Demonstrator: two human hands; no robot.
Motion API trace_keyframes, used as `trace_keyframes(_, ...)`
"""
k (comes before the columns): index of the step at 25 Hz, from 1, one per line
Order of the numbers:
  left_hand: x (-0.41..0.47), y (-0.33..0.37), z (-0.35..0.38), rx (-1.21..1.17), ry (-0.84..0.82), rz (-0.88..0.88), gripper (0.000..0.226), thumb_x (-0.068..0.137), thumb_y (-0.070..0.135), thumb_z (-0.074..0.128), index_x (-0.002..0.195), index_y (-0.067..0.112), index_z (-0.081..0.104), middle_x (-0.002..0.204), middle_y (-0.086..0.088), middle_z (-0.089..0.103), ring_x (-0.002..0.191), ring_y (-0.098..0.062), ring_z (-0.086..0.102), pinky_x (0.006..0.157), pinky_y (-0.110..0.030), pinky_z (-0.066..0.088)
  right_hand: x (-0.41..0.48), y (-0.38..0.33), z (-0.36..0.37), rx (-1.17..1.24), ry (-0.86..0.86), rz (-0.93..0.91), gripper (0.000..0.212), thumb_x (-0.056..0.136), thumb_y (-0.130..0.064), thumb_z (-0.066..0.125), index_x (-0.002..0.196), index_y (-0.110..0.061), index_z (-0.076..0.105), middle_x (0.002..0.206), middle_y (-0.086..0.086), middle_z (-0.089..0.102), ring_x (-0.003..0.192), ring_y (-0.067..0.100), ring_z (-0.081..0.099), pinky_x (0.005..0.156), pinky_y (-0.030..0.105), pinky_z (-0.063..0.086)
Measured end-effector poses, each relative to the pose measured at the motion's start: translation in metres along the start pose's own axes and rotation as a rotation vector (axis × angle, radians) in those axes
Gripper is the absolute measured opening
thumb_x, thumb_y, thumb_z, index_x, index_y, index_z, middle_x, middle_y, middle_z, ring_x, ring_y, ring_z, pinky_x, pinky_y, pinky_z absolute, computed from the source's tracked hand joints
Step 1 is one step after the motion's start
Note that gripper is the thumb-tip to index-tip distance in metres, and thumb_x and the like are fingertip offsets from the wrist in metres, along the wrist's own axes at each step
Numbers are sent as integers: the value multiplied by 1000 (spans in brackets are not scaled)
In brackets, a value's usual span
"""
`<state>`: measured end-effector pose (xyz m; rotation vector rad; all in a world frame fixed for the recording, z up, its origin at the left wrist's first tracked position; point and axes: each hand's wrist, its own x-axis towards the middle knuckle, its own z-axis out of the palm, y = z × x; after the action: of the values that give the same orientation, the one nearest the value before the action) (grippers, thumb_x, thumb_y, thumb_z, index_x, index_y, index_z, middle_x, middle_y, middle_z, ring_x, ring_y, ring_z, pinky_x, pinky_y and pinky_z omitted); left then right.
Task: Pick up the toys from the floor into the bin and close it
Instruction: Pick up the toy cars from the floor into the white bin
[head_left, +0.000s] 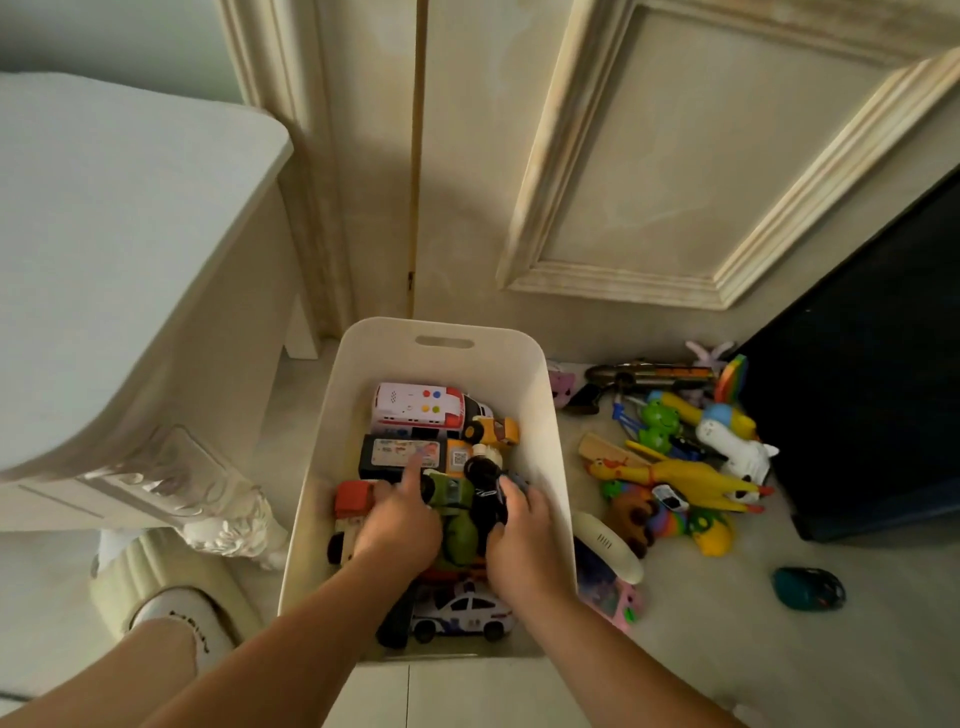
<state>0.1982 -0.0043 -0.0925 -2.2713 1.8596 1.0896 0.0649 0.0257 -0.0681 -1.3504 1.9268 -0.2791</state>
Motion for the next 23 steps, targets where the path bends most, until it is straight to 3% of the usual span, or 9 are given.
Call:
trace_keyframes(2,-5,-3,1,145,119,122,70,95,14,47,149,39,11,144,-9,25,111,-24,51,74,-31,51,-7,4,5,-109,-62,-74,66,94,0,42,152,-26,23,162,-3,-5,146,19,21,113,31,31)
trace_keyframes(4,-5,-13,9,251,101,222,67,94,17,50,148,37,17,143,-3,26,113,-22,49,82,-34,54,-3,2,5,-196,-124,-35,73,91,5,48,152,-23,20,161,-1,-16,142,21,29,107,28,36)
trace_keyframes(6,-1,-26,11,213,36,151,71,90,13,54,150,30,19,140,-3,30,109,-21,52,87,-38,54,7,2,4,-267,-172,49,75,90,4,51,153,-18,18,162,6,-10,142,24,29,108,30,33)
trace_keyframes(9,1,-35,3,225,8,107,73,86,10,56,150,25,22,135,-4,37,115,-23,47,96,-38,49,8,2,8,-416,-301,39,66,94,-6,47,152,-8,16,160,15,10,147,35,11,119,43,15)
trace_keyframes(11,-1,-25,-3,192,30,84,68,88,9,53,148,25,26,139,-5,35,118,-25,47,96,-40,49,6,6,3,-285,-313,52,64,96,-7,42,153,-9,12,160,14,6,147,37,11,119,44,17)
trace_keyframes(13,-6,-3,-11,110,56,73,66,88,5,51,147,26,28,143,-5,34,115,-24,53,89,-38,54,3,-1,-9,-142,-248,50,63,96,-6,42,153,-12,15,159,9,11,146,31,18,116,38,26)
trace_keyframes(15,-14,28,-20,42,99,143,64,89,4,49,146,26,30,144,-4,35,117,-23,53,88,-37,54,1,-9,-22,71,-166,32,52,98,-12,42,149,-16,30,145,6,36,132,24,40,103,33,41)
trace_keyframes(20,-34,100,-28,-125,267,541,43,94,10,44,134,24,49,129,-3,48,105,-22,57,87,-37,52,9,6,-103,345,295,-199,34,98,-16,40,121,-32,59,120,-5,61,100,13,59,82,30,49)
trace_keyframes(23,-44,129,-18,-184,272,688,38,95,8,44,128,23,56,124,2,52,93,-12,56,83,-25,50,35,66,-143,336,370,32,31,95,-10,43,115,-26,61,116,-3,62,99,16,58,75,28,45)
